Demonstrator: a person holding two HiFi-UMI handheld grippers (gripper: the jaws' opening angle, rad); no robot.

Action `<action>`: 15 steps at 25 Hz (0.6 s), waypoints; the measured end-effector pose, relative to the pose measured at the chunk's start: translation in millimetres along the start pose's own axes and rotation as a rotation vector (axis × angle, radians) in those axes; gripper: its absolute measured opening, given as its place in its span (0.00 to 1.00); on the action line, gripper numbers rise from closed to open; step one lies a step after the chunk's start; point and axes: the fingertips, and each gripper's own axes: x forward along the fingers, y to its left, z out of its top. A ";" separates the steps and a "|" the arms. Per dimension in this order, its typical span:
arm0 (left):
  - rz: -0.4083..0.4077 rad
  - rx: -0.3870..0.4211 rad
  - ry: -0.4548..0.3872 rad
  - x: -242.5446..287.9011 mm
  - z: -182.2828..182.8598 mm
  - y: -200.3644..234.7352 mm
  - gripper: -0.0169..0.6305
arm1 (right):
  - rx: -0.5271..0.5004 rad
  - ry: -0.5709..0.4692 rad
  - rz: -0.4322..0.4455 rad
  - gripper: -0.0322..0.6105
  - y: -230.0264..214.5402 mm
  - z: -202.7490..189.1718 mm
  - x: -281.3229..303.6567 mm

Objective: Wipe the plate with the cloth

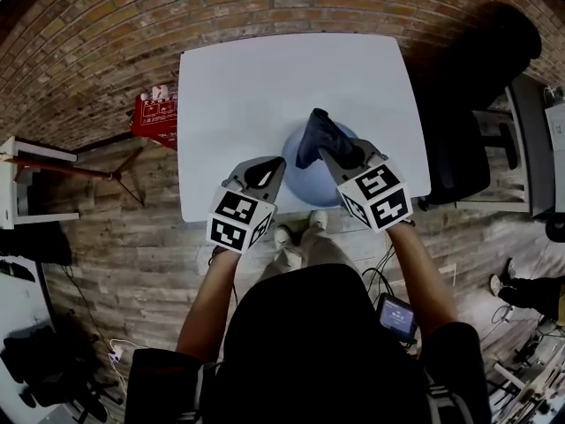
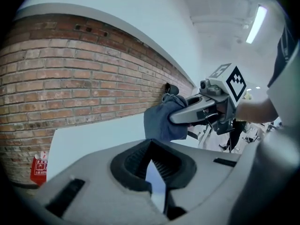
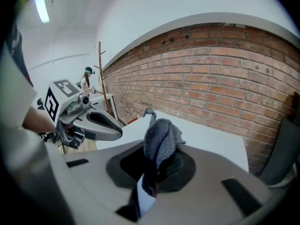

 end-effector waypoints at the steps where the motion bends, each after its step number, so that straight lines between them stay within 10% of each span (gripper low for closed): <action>1: 0.001 0.009 -0.015 -4.4 6.1 -1.2 0.06 | 0.003 -0.016 -0.009 0.11 1.0 5.2 -3.9; 15: 0.017 0.093 -0.251 -59.6 81.6 -11.4 0.06 | 0.096 -0.320 -0.073 0.11 22.7 82.2 -66.8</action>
